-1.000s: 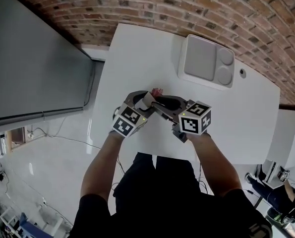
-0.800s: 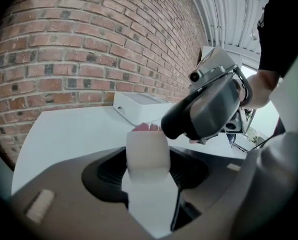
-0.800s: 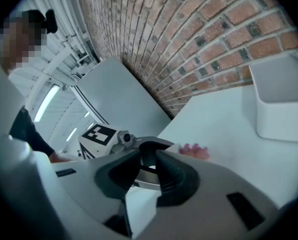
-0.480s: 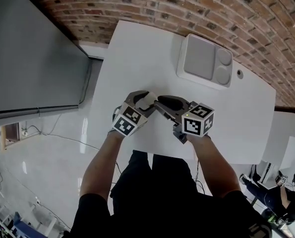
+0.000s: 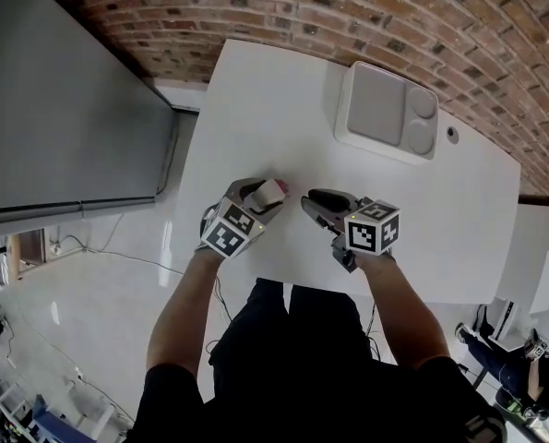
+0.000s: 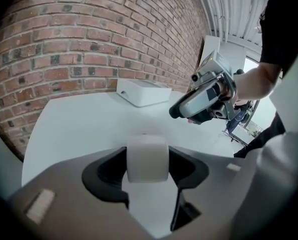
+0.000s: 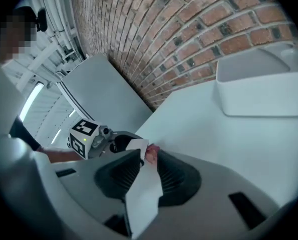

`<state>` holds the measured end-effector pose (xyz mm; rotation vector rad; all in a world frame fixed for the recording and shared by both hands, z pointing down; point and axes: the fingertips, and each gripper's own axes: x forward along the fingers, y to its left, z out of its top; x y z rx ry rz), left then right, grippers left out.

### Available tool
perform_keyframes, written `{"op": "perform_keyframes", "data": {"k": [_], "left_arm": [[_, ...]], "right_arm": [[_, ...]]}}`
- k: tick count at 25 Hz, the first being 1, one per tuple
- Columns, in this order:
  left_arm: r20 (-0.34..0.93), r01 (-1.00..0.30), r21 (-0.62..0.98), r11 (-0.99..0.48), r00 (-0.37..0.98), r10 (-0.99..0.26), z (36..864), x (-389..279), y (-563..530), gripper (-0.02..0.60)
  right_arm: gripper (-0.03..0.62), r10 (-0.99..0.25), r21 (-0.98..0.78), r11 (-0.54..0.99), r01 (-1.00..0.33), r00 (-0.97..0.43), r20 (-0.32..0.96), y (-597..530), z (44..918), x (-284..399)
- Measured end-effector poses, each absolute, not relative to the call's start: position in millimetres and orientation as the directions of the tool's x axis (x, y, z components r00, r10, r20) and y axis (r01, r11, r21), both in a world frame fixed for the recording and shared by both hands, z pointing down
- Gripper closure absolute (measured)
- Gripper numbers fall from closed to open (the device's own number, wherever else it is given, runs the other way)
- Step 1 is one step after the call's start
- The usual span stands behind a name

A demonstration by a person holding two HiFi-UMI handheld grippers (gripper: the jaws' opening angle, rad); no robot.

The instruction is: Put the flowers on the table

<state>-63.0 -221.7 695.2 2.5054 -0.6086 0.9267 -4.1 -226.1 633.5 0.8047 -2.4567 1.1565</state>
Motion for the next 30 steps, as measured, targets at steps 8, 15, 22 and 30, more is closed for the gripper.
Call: {"op": "perform_keyframes", "data": {"k": [8,15,22,30], "left_arm": [[0.756,-0.551,0.196,-0.811,0.612,-0.233,702,-80,-216,0.328],[0.806,-0.527,0.173,-0.832,0.561,-0.188,703,-77,-218,0.324],[0.849,-0.555,0.169,-0.815,0.502,-0.165,704,-74,-221,0.313],[0.862,-0.651,0.171,-0.74,0.462,-0.208,700,-74,-229,0.296]], "right_arm": [[0.491,-0.344,-0.605,0.538,-0.588,-0.807,0.479,-220,626,-11],[0.491,-0.355,-0.613,0.523,-0.593,-0.805,0.475,-213,623,-6],[0.491,-0.368,-0.619,0.511,-0.596,-0.803,0.469,-211,620,-4],[0.491,-0.385,-0.621,0.509,-0.595,-0.804,0.454,-211,612,-1]]}}
